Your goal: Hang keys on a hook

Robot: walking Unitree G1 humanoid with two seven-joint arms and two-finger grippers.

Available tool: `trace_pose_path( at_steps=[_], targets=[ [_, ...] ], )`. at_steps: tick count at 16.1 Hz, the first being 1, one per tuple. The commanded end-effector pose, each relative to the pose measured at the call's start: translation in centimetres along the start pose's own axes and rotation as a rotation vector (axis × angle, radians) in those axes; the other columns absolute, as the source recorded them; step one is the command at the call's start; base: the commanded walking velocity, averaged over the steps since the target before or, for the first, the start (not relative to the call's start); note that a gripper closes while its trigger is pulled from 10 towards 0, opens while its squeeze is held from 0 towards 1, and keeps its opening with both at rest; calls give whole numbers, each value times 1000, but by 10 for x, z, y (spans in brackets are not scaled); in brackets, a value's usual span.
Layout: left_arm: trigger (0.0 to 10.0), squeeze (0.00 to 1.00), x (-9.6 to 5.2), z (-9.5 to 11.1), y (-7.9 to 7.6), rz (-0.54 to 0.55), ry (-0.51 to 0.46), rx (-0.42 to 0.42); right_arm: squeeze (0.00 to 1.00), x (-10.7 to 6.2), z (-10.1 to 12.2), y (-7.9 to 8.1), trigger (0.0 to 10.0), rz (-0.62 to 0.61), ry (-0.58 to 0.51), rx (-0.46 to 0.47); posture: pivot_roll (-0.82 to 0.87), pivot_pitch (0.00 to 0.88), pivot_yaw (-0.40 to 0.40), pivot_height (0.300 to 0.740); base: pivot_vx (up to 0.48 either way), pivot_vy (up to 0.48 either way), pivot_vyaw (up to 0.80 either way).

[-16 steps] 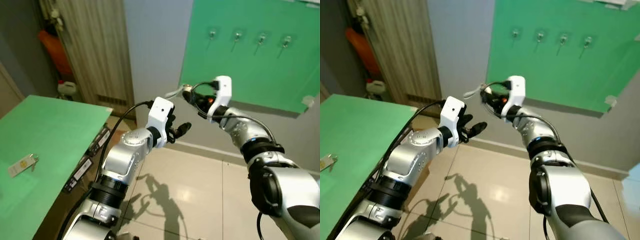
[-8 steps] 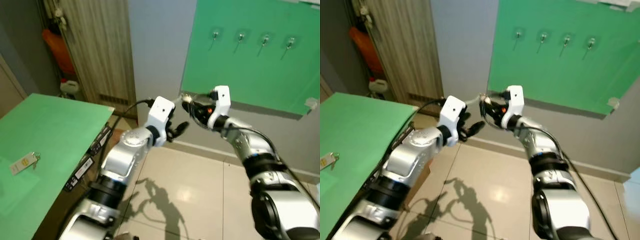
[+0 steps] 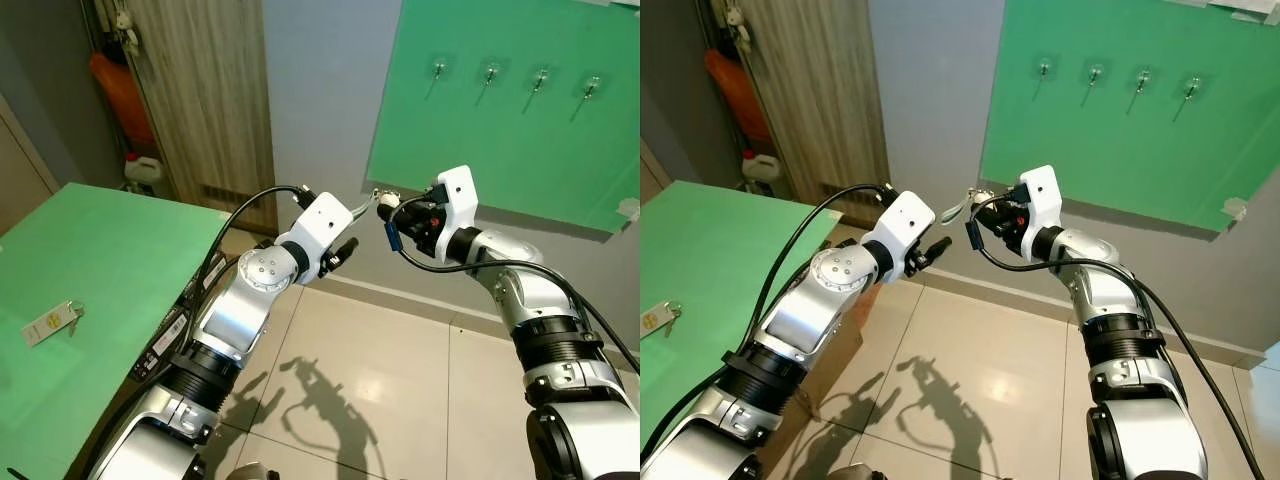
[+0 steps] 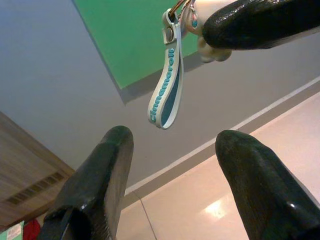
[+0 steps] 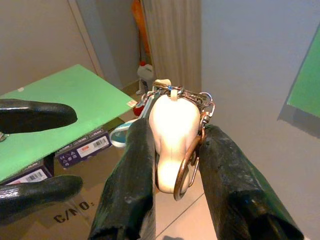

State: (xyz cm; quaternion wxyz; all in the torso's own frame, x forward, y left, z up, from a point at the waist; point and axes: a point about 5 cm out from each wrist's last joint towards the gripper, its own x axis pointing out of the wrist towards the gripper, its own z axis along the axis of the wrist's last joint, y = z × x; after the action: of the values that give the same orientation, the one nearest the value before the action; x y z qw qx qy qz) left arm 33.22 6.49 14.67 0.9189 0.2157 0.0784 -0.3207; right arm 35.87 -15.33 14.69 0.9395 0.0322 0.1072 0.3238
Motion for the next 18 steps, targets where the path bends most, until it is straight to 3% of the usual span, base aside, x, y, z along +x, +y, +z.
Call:
trace_pose_path(
  at_steps=[1, 7, 18],
  targets=[
    [10000, 0, 2, 1, -1, -2, -2, 8, 0, 1, 3, 5, 0, 10, -4, -13, -48, 0, -18, 740, 0, 0, 0],
    [10000, 0, 4, -5, 2, 6, 9, -17, 0, -1, 8, 21, 0, 45, -26, -2, -56, 0, -6, 740, 0, 0, 0],
    [10000, 0, 10, -3, 4, 33, 1, -6, 0, -11, 4, 22, 0, 25, -6, -6, -71, 0, 3, 740, 0, 0, 0]
  ],
)
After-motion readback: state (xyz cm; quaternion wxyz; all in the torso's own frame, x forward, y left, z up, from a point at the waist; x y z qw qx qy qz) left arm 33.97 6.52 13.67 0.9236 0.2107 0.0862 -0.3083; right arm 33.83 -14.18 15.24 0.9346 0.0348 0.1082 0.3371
